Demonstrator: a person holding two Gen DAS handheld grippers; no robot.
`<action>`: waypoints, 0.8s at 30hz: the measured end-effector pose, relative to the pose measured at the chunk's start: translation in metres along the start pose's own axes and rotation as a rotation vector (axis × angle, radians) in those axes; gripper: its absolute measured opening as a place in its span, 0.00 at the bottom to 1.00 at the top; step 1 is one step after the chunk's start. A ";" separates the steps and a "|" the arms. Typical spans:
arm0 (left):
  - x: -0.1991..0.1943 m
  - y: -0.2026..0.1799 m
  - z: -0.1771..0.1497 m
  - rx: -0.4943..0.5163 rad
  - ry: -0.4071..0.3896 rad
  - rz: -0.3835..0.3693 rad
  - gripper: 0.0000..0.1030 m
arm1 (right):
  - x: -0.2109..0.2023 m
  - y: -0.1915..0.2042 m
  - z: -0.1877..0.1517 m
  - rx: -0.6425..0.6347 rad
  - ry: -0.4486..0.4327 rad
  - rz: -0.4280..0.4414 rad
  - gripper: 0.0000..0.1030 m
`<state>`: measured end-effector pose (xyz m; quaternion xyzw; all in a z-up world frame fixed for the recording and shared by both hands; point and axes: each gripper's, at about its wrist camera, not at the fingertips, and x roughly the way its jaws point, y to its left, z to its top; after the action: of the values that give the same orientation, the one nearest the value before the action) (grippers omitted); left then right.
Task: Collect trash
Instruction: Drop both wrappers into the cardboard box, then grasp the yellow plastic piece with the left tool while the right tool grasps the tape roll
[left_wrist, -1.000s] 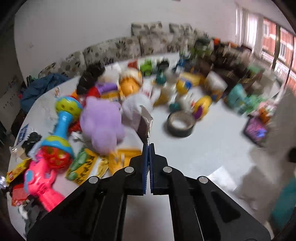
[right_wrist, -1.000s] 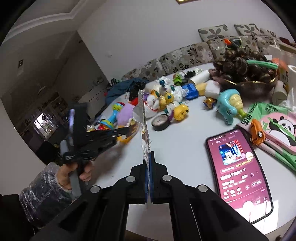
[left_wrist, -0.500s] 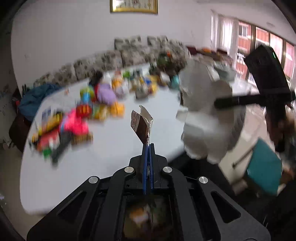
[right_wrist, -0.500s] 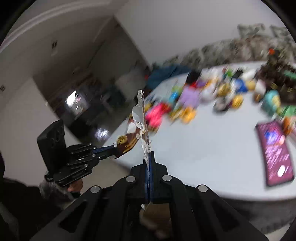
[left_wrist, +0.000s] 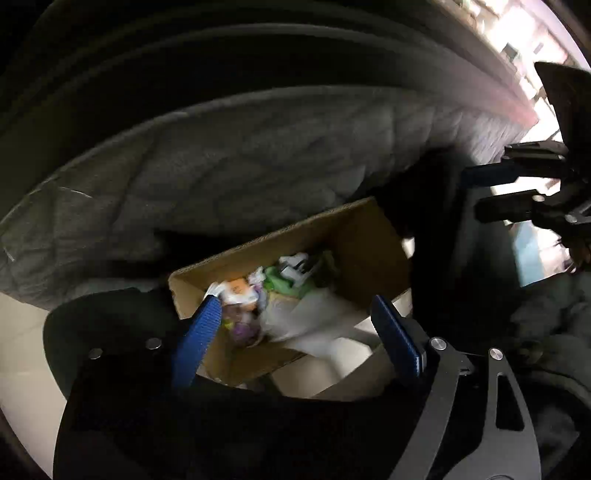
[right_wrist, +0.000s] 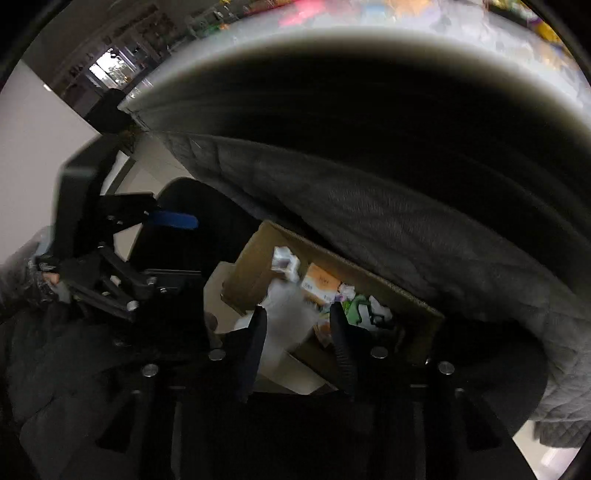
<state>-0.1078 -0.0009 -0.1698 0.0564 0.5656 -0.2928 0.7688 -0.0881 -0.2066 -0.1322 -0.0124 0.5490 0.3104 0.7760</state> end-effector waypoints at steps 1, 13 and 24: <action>-0.016 -0.001 0.002 0.000 -0.042 -0.012 0.79 | -0.019 0.004 0.005 -0.010 -0.049 0.004 0.36; -0.147 -0.029 0.097 -0.035 -0.484 -0.032 0.86 | -0.107 -0.106 0.199 -0.059 -0.328 -0.384 0.50; -0.120 -0.022 0.150 -0.122 -0.452 0.010 0.86 | -0.046 -0.170 0.254 -0.060 -0.062 -0.319 0.16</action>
<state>-0.0160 -0.0355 -0.0026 -0.0543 0.3952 -0.2594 0.8795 0.2010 -0.2738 -0.0459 -0.1131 0.5064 0.1997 0.8312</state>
